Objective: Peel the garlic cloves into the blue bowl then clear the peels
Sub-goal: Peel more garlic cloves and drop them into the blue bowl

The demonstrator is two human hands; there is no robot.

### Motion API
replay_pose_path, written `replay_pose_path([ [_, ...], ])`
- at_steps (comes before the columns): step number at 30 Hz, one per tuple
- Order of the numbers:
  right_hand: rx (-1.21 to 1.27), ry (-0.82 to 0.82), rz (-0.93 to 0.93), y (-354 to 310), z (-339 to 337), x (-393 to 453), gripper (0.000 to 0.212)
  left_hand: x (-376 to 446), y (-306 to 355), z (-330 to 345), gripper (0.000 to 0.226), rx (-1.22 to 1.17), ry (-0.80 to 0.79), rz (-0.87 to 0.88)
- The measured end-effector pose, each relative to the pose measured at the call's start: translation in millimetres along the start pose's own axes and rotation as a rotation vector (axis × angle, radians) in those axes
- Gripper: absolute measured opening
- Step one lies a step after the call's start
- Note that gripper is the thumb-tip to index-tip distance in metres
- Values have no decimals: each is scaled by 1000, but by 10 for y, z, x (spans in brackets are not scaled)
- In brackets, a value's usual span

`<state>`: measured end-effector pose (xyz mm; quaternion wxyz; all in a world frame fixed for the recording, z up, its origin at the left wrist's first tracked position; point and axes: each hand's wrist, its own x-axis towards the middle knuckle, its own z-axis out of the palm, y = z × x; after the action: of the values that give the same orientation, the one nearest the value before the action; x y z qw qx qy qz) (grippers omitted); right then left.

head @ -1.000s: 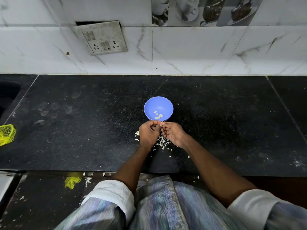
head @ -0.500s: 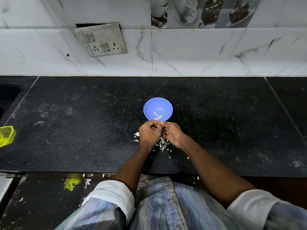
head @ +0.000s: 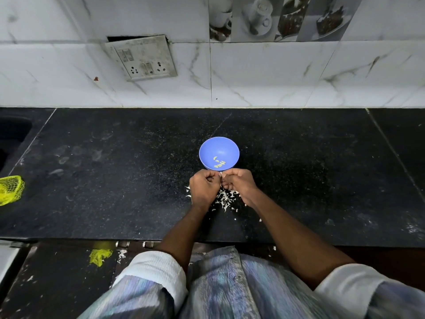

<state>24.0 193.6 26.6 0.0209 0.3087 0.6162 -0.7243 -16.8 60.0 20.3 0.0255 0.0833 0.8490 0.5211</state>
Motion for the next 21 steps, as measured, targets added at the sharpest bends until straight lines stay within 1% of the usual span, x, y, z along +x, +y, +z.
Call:
replay_pose_path([
  [5,-38,19,-29,1,-7,-11,17,-31,-16,10,18,9,-10,9],
  [10,-37,43,-19,-6,14,-12,16,-57,38,10,11,-8,-6,-9],
  [16,-25,-4,-32,-4,8,-55,14,-88,28,-3,8,-8,-14,-28],
  [19,62,-50,-17,-18,5,-85,19,-94,6,-18,8,-12,-53,-12],
  [21,69,-52,-9,-23,8,-107,18,-98,-12,-12,6,-14,-85,20],
])
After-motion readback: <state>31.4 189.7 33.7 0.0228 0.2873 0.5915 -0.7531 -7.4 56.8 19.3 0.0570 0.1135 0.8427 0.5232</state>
